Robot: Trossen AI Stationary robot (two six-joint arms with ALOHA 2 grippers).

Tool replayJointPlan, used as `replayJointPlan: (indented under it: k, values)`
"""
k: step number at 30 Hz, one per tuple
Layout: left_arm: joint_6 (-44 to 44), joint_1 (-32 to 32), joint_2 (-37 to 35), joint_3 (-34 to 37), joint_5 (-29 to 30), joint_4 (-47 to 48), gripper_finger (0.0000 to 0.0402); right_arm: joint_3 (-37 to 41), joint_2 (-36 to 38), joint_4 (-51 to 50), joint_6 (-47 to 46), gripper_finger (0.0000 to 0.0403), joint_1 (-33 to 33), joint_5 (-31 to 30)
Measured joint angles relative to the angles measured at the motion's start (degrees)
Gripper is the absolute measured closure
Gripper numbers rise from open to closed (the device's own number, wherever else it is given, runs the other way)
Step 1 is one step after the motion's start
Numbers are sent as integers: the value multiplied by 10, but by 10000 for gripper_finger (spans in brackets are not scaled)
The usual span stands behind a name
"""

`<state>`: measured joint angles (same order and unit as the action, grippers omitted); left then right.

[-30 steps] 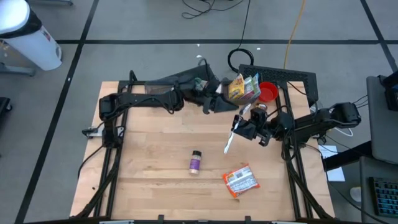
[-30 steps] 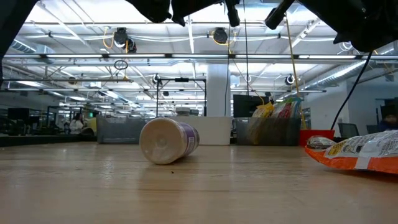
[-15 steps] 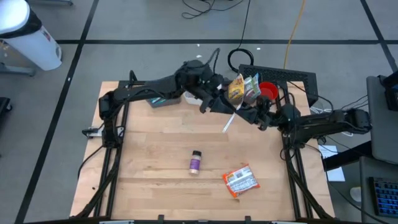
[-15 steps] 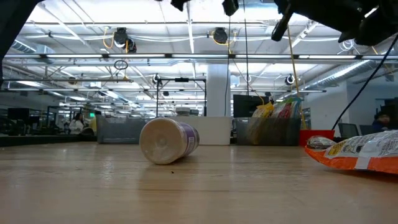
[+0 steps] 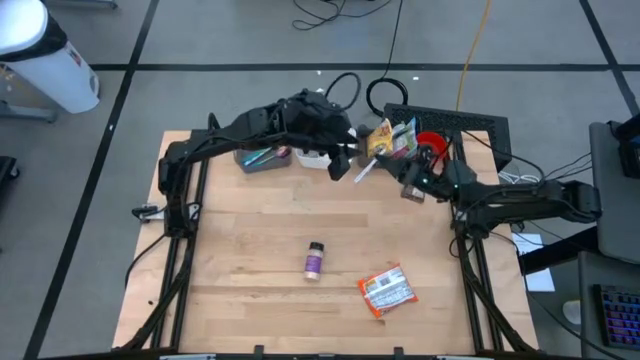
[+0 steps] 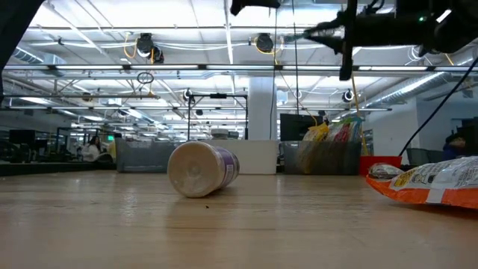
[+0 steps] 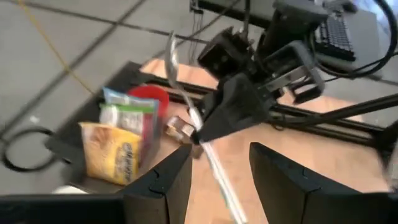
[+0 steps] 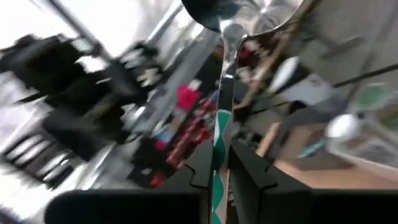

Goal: Pick & Place Food Item
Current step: Put the blue patterned spoon into the left black bin

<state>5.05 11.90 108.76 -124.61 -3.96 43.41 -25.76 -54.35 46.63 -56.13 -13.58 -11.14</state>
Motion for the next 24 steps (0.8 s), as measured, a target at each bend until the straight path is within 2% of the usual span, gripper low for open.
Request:
replayJointPlan:
  k: [2, 7, 10, 17, 24]
  values:
    - [-29, -11, 0, -2, 39, 2, 231, 0, -6, -3, -17, 384, -6, -29]
    - [-139, -54, 1, -2, 222, 29, 231, 0, -17, 8, -71, 384, -34, -42]
    - [-191, -78, 7, -2, 303, 23, 231, 0, -26, 36, -108, 384, -50, -54]
    - [-220, -100, 41, 0, 338, -4, 231, -15, -54, 69, -136, 384, -67, -75]
    - [-258, -102, 67, 0, 363, 4, 231, -70, -87, 63, -102, 384, -69, -52]
